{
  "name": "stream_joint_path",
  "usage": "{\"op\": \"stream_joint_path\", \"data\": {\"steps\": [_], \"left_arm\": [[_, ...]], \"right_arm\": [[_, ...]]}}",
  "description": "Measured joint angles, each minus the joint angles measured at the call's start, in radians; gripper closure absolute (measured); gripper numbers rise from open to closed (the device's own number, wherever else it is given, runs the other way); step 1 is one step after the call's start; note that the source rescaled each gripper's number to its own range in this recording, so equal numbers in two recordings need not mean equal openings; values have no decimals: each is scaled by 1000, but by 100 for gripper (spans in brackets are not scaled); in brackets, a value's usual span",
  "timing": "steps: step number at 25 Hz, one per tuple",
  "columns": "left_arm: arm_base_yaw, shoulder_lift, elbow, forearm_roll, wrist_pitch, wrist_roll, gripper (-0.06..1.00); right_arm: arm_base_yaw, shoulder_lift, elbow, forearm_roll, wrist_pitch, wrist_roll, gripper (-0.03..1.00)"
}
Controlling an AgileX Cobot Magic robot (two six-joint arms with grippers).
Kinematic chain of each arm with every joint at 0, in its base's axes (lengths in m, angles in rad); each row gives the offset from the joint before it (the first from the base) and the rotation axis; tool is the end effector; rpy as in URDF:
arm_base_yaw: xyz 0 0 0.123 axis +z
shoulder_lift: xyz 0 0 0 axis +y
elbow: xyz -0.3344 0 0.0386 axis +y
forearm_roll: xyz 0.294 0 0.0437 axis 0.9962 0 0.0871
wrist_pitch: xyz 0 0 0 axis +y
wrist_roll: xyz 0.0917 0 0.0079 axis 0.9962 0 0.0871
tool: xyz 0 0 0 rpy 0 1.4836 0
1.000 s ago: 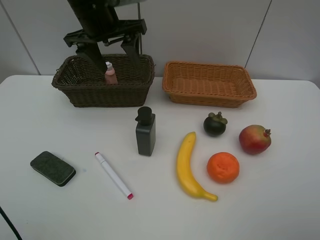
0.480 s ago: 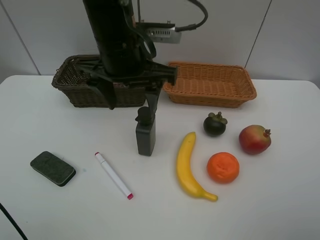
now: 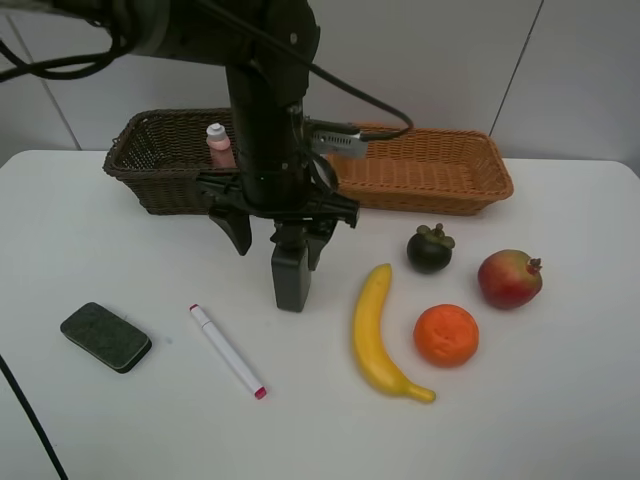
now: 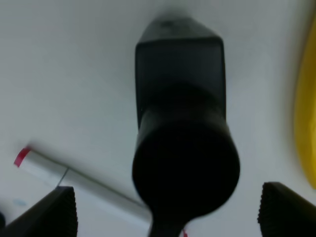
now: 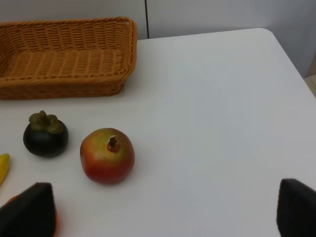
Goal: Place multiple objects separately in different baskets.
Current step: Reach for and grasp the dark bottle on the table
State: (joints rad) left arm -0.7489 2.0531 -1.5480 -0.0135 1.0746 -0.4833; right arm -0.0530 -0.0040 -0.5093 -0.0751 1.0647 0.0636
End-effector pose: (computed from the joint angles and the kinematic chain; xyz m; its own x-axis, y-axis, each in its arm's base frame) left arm 0.3470 -0.3241 0.2056 -0.9649 0.2548 -0.0635 0.2579 0.9650 -0.0473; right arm -0.0181 -0.0051 0.3016 -0.4428 0.0506 -0.8952 0.1236 0.9923 -0.0050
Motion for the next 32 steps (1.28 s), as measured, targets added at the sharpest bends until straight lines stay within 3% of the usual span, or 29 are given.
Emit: {"op": "stream_joint_path", "data": {"steps": [8, 14, 17, 21, 22, 32], "left_arm": [[0, 90, 0, 13, -131, 12, 4], [0, 106, -7, 19, -171, 16, 5], [0, 106, -7, 19, -172, 16, 15], [3, 107, -9, 33, -161, 16, 56], [4, 107, -10, 33, -159, 16, 60], [3, 47, -10, 22, -122, 28, 60]], "right_arm": [[0, 0, 0, 0, 0, 0, -2], [0, 0, 0, 0, 0, 0, -2], [0, 0, 0, 0, 0, 0, -2], [0, 0, 0, 0, 0, 0, -2], [0, 0, 0, 0, 0, 0, -2], [0, 0, 0, 0, 0, 0, -2]]}}
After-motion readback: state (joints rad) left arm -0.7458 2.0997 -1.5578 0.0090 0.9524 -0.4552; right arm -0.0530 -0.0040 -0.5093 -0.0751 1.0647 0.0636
